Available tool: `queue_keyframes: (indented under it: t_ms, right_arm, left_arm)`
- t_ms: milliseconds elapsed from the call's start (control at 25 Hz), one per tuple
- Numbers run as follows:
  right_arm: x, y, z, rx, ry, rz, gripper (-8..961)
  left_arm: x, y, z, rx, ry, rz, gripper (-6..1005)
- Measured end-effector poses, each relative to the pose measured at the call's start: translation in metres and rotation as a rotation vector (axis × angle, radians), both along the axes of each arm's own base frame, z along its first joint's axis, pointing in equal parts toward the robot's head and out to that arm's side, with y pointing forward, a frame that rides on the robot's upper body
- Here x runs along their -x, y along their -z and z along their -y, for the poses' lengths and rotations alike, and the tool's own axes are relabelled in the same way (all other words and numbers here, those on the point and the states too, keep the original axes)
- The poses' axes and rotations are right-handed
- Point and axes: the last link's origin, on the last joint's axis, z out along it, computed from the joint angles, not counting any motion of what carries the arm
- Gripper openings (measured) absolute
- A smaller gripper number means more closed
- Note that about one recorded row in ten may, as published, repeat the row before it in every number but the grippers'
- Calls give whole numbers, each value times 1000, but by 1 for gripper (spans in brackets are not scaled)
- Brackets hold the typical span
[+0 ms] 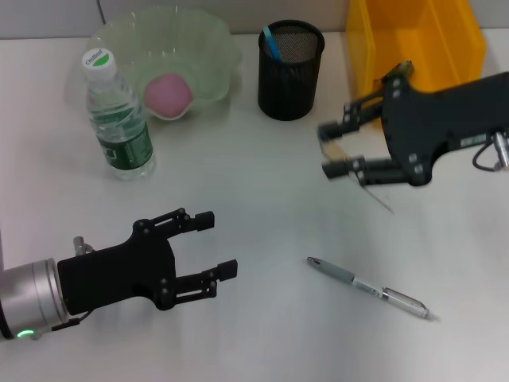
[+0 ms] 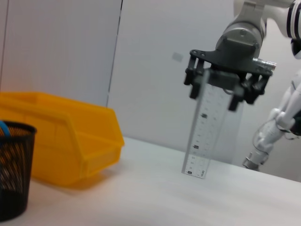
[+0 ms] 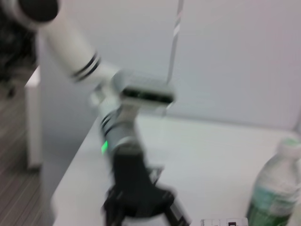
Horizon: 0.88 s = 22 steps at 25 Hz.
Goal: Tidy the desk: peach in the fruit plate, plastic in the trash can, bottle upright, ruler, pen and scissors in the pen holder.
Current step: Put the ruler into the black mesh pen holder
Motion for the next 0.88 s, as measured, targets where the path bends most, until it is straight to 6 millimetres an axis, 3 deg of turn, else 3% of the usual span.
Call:
queue_keyframes:
  t_ms: [440, 880]
  right_arm:
    - [-11, 12, -19, -155, 277, -330, 396]
    - [-18, 2, -50, -362, 508, -549, 399]
  left_arm:
    - [-3, 5, 0, -118, 22, 31, 796]
    - [-10, 8, -7, -115, 35, 33, 796]
